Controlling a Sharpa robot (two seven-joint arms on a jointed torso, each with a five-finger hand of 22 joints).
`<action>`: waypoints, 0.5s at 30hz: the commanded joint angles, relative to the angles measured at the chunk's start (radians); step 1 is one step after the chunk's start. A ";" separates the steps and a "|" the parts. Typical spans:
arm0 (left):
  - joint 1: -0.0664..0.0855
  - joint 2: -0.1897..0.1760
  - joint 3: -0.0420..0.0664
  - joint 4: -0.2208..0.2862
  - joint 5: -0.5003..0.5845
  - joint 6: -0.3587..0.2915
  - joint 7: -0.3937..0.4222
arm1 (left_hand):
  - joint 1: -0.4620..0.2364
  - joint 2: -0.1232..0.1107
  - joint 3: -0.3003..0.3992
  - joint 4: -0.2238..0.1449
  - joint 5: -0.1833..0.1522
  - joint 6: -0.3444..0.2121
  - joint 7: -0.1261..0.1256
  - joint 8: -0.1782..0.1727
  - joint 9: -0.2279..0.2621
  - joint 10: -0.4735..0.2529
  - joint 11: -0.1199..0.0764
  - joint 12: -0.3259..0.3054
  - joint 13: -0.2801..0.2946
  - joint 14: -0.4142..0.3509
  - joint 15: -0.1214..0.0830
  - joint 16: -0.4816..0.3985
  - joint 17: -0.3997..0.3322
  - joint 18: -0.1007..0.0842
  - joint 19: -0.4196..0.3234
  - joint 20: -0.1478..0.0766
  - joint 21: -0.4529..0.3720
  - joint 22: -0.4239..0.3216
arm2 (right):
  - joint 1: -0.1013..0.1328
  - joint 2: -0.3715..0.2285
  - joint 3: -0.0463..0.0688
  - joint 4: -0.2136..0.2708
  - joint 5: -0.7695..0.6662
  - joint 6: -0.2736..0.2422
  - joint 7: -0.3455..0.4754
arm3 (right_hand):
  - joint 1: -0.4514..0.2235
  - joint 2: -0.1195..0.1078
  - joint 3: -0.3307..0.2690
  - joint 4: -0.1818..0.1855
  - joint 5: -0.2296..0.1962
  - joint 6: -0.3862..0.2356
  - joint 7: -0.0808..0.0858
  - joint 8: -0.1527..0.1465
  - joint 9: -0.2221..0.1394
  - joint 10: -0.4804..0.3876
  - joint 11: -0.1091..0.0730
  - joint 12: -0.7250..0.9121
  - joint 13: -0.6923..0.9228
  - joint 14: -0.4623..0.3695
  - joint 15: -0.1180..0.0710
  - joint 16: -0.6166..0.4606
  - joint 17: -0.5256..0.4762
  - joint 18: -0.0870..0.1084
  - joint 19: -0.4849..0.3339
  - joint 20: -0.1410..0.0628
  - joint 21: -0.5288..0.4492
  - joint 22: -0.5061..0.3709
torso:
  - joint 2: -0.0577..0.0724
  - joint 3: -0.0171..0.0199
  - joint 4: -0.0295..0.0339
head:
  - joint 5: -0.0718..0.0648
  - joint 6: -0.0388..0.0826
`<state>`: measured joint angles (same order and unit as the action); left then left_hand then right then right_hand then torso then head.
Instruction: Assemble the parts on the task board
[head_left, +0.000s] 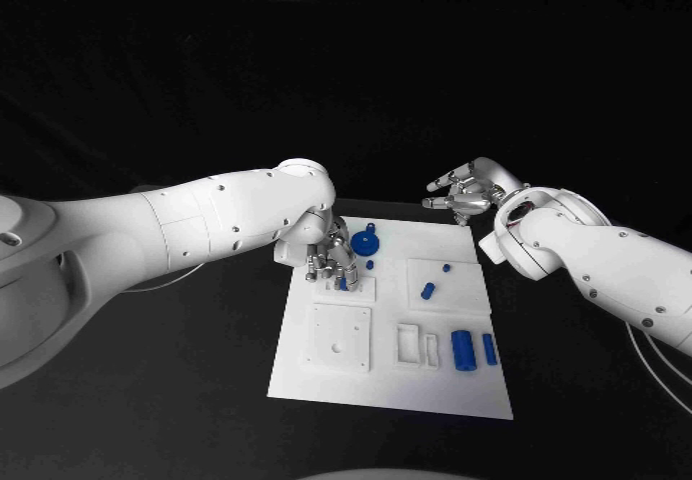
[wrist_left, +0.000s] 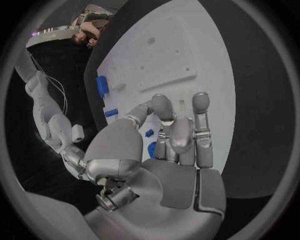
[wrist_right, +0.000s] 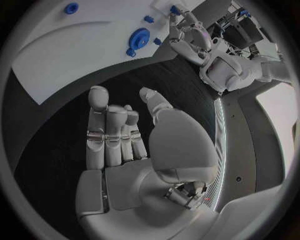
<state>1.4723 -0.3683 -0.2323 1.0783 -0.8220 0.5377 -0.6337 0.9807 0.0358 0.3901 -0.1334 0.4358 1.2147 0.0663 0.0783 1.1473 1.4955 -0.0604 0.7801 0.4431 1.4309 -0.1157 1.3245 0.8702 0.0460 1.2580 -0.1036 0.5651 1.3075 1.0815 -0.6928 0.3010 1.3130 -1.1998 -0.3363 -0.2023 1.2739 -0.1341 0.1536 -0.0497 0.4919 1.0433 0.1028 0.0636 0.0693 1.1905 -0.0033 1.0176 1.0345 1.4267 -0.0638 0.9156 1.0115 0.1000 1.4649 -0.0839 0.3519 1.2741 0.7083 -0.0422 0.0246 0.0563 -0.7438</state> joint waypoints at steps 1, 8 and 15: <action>-0.013 -0.001 -0.008 0.005 -0.009 0.053 -0.007 | 0.048 0.034 0.046 -0.048 -0.001 0.168 -0.125 0.002 0.001 0.015 -0.037 0.006 0.001 0.002 -0.003 0.005 0.001 0.018 0.002 0.007 0.007 0.019 | -0.001 0.001 0.000 0.000 -0.008 0.002 0.004 | -0.009 -0.001 0.002 -0.006 0.004 0.006 0.002 -0.001 -0.001 -0.007 0.001 -0.005 -0.001 0.001 -0.007 -0.004 -0.001 0.014 0.040 -0.005 -0.005 0.000 | 0.000 0.0001 -0.0003 | 0.001 0.000; -0.013 0.004 -0.008 0.002 -0.002 0.048 -0.007 | 0.050 0.039 0.042 -0.035 -0.007 0.169 -0.126 0.002 0.002 0.016 -0.037 0.007 0.003 0.002 -0.003 0.005 0.001 0.020 0.002 0.008 0.008 0.018 | -0.001 0.001 0.000 0.000 -0.008 0.002 0.004 | -0.011 0.000 0.006 -0.008 0.005 0.006 0.002 -0.001 -0.001 -0.007 0.001 -0.004 -0.001 0.001 -0.007 -0.004 -0.001 0.014 0.041 -0.005 -0.004 0.001 | 0.000 0.0002 -0.0006 | 0.001 0.000; -0.013 0.010 -0.008 -0.007 0.024 0.067 -0.012 | 0.027 0.055 0.043 -0.026 -0.024 0.171 -0.128 0.008 0.012 0.016 -0.038 0.015 0.006 0.006 -0.004 0.008 0.009 0.018 0.005 0.006 0.009 0.018 | -0.002 0.000 0.000 0.000 -0.008 0.002 0.004 | -0.009 0.004 0.009 -0.009 0.006 0.007 0.002 -0.001 -0.001 -0.007 0.000 -0.004 -0.001 0.001 -0.007 -0.004 0.000 0.014 0.041 -0.005 -0.004 0.001 | 0.000 0.0008 0.0001 | 0.001 0.001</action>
<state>1.4725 -0.3617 -0.2328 1.0690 -0.8194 0.5490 -0.6340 0.9742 0.0423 0.3972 -0.1289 0.4170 1.2147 0.0663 0.0791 1.1590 1.4956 -0.0603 0.7910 0.4482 1.4310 -0.1156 1.3285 0.8777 0.0459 1.2617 -0.0999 0.5691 1.3074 1.0806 -0.6925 0.3010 1.3124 -1.1998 -0.3363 -0.2023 1.2738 -0.1341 0.1592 -0.0553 0.4919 1.0433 0.1028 0.0636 0.0693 1.1905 -0.0033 1.0176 1.0345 1.4267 -0.0638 0.9156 1.0115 0.1000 1.4649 -0.0838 0.3519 1.2741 0.7084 -0.0419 0.0245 0.0571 -0.7432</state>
